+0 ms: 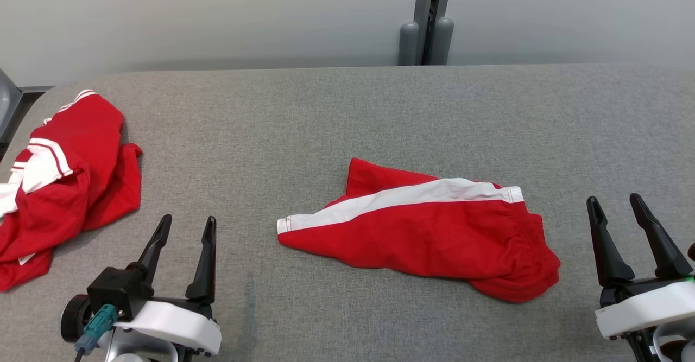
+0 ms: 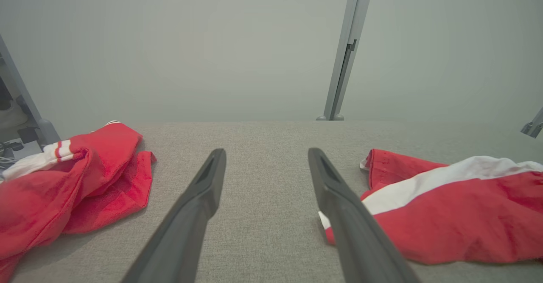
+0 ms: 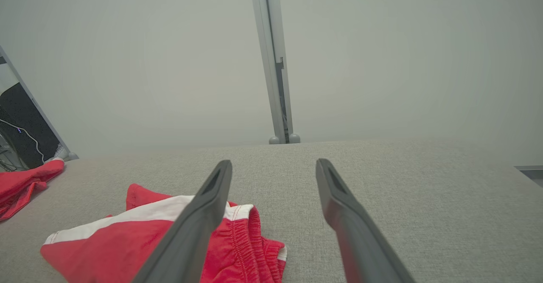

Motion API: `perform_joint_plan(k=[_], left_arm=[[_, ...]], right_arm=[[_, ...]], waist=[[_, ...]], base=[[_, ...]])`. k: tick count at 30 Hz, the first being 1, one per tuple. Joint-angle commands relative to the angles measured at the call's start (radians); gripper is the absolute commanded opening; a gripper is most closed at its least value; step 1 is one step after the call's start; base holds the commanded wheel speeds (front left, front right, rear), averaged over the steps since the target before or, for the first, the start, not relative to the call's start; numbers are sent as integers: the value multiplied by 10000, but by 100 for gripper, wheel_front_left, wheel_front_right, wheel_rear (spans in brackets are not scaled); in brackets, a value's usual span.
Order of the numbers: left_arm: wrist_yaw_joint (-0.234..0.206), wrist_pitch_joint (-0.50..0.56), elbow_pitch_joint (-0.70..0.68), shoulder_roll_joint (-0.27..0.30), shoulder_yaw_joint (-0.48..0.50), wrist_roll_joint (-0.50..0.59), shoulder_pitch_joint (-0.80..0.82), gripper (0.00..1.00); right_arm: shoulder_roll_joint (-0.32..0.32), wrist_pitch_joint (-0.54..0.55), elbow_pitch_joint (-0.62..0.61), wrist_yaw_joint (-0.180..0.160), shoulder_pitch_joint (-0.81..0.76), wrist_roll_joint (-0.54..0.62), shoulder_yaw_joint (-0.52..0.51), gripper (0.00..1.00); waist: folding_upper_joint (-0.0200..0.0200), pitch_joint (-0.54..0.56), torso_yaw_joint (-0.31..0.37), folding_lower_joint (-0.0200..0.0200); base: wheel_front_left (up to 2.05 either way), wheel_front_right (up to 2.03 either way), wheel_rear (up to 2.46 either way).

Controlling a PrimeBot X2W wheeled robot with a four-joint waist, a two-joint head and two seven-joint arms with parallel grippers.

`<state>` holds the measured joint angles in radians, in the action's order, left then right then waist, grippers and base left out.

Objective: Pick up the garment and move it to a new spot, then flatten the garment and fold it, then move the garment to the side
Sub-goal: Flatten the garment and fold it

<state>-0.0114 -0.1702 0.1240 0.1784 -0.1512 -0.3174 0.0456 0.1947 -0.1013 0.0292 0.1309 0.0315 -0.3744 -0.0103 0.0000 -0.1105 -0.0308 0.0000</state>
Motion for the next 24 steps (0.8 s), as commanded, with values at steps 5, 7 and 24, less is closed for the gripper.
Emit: perform_joint_plan(k=[5, 7, 24], left_arm=[[96, 14, -63, 6, -253, 109, 561, 100], [209, 146, 21, -24, -433, 161, 834, 100], [1071, 1828, 3133, -401, -1207, -800, 2480, 100]], right_arm=[[60, 85, -83, -1, 128, -49, 23, 100], [76, 89, -108, -1, 214, -64, 38, 100], [283, -47, 108, -1, 918, -296, 620, 100]], waist=[[0, -229, 35, 0], [0, -378, 66, 0], [0, -1595, 681, 0]], base=[[0, 0, 0], [0, 0, 0], [0, 0, 0]])
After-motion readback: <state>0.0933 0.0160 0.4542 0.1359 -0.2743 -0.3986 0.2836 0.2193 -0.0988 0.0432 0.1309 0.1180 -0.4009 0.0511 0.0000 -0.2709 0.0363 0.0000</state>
